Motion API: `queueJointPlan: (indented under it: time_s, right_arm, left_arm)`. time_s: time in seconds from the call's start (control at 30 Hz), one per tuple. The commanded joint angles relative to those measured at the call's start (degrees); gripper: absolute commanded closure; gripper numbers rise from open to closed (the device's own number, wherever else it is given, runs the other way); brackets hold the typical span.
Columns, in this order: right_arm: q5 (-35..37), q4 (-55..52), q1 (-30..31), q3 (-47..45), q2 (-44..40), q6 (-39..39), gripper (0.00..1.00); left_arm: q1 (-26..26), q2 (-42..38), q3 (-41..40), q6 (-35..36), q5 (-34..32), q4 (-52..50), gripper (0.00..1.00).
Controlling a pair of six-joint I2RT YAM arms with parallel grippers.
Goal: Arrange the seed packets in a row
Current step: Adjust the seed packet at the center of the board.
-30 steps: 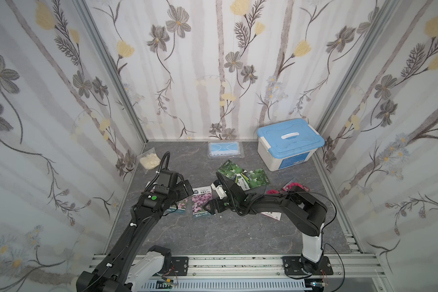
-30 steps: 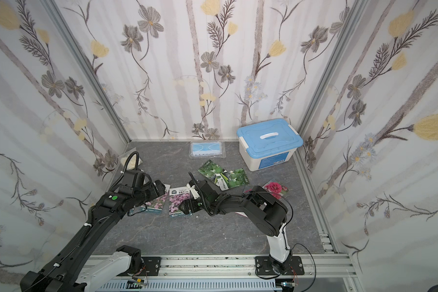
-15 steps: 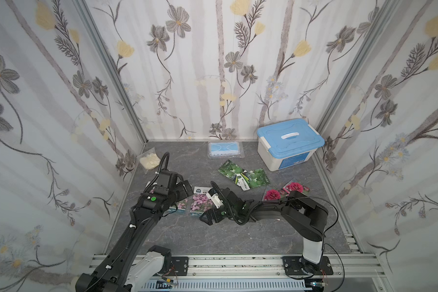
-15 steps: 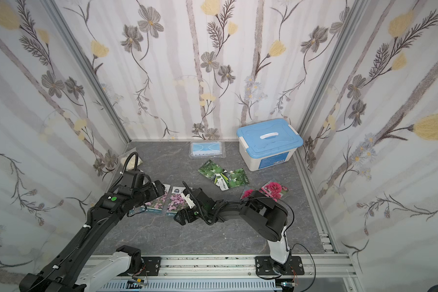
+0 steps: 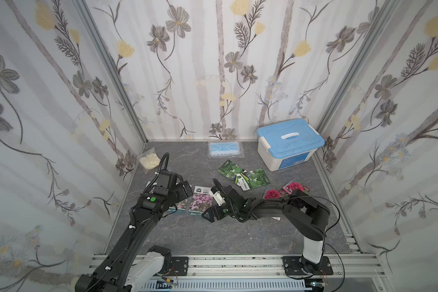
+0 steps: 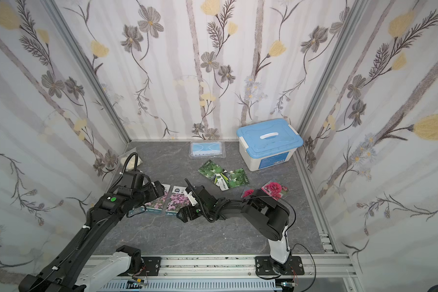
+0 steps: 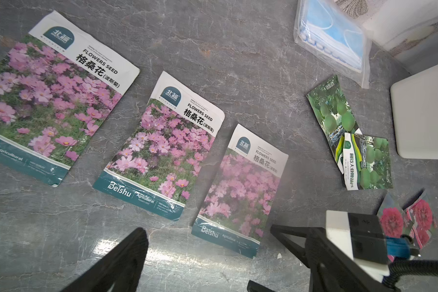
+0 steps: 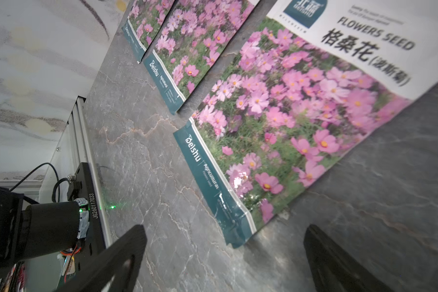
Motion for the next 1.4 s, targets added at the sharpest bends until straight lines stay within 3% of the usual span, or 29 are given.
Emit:
queueJointPlan:
  time_s: [0.0,0.7,1.07,1.37]
  right_arm:
    - [0.2,0.6,-1.0,0.3,-0.3,-0.3,0.01]
    - [-3.9,-0.4,-1.6,9.6,7.1,0.9,0.01]
    - [-2.0,2.1,-1.7,0.5,0.3,1.0,0.01]
    - [-2.4,5.0,-3.8,-6.1,-7.3,2.0,0.01]
  left_arm:
    - [0.0,0.2,-0.1,0.1,-0.6,-0.2,0.00]
    - [0.2,0.2,-0.9,0.1,-0.6,-0.2,0.00]
    - [0.3,1.0,-1.5,-0.5,-1.6,0.0,0.00]
    - [0.6,11.3,-2.1,-2.6,0.0,8.4,0.00]
